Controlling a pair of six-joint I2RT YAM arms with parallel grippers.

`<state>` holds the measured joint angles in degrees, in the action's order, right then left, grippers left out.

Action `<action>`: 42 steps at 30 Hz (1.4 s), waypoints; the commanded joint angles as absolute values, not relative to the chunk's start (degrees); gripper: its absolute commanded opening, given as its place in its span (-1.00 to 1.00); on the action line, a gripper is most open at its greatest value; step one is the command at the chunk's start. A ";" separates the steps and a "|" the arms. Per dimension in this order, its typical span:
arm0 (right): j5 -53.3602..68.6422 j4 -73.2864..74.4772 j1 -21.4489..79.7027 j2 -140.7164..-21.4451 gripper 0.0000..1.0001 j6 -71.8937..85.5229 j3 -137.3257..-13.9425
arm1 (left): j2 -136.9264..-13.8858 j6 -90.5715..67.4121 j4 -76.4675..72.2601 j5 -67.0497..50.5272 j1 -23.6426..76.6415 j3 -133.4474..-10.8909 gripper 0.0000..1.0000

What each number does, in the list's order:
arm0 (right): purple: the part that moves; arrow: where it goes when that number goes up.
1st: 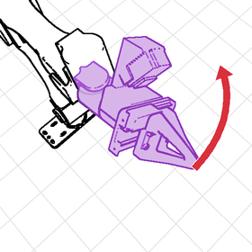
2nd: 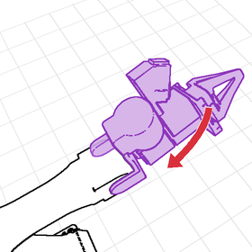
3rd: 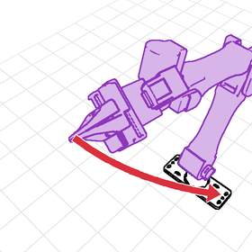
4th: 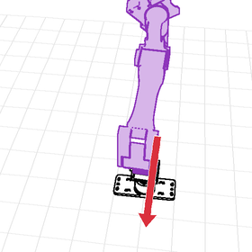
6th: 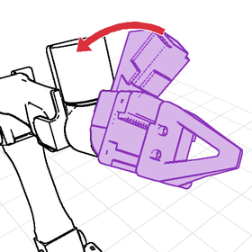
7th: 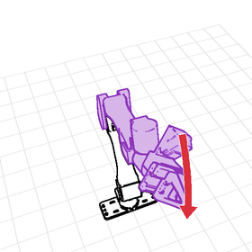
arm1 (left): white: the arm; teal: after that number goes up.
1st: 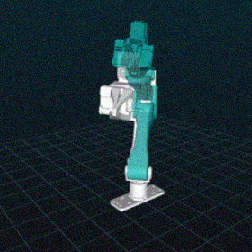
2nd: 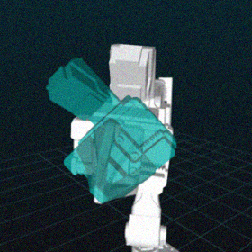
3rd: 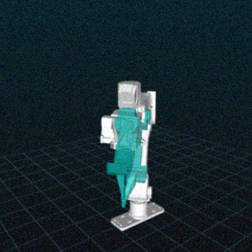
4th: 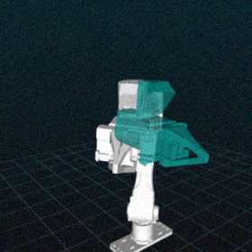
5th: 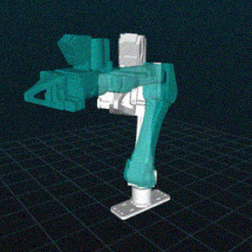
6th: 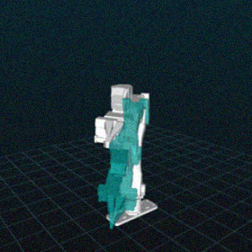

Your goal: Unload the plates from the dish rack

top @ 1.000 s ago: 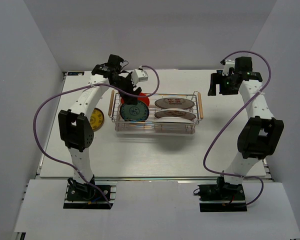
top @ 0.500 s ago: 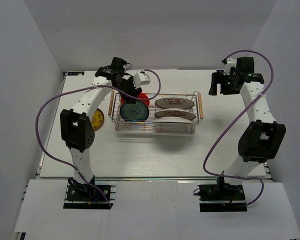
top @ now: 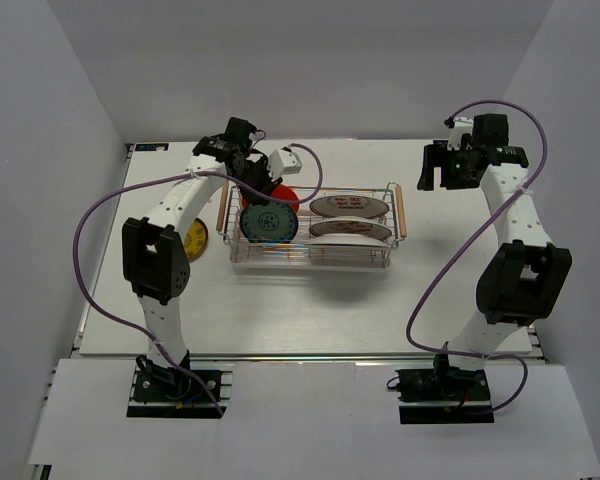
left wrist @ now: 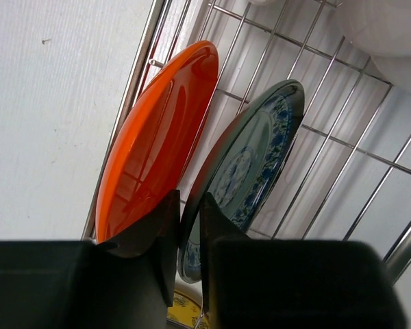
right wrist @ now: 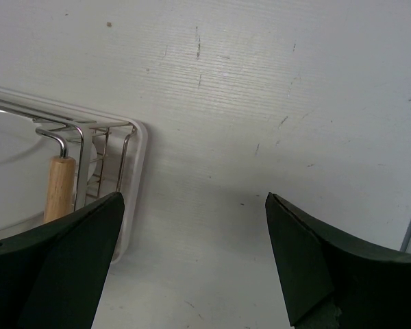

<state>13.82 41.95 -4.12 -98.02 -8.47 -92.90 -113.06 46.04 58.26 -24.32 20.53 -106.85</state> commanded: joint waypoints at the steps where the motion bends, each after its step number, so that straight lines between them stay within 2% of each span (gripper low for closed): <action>1: 14.06 40.87 -4.22 -94.92 0.79 -8.26 -93.25 | -109.60 45.79 56.95 -23.91 20.83 -107.23 -0.58; 6: 14.06 41.04 -4.13 -94.13 0.79 -8.44 -93.43 | -107.67 45.79 57.22 -24.17 20.83 -108.28 -0.77; 13: 13.97 40.52 -4.22 -92.55 0.78 -8.88 -92.81 | -102.67 44.31 55.99 -24.70 20.83 -107.75 -0.92; 14: 13.97 40.52 -4.22 -92.11 0.79 -8.88 -92.81 | -101.87 43.60 54.77 -24.61 20.83 -107.58 -1.00; 24: 14.41 38.94 -4.31 -87.10 0.78 -9.49 -91.23 | -91.50 34.91 44.22 -22.77 20.83 -103.89 -1.00; 27: 14.59 37.36 -4.31 -85.43 0.78 -8.62 -89.83 | -88.69 23.07 35.54 -15.42 19.52 -101.96 -1.00; 28: 14.68 36.83 -4.31 -85.17 0.79 -8.18 -89.56 | -88.07 14.24 30.11 -10.86 19.51 -100.39 -1.00; 29: 14.68 36.65 -4.31 -84.73 0.79 -7.22 -89.30 | -87.63 10.15 28.06 -1.07 19.51 -100.20 -1.00; 32: 14.68 36.30 -4.39 -84.55 0.79 -5.72 -89.82 | -89.90 -8.46 30.04 14.17 18.98 -105.19 -1.00; 34: 14.50 36.12 -4.39 -84.29 0.79 -4.67 -90.00 | -91.31 -14.04 32.52 21.75 16.88 -106.79 -1.00; 38: 14.33 36.30 -4.31 -83.76 0.79 -4.31 -89.74 | -93.77 -25.45 36.72 24.08 11.26 -106.96 -1.00; 42: 14.50 35.42 -4.39 -82.88 0.79 -4.04 -88.68 | -94.14 -33.30 37.89 19.87 3.01 -102.94 -1.00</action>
<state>14.04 38.04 -4.12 -85.25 -4.86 -89.12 -95.04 -21.69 36.25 17.89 7.05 -104.51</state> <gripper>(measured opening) 0.893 0.161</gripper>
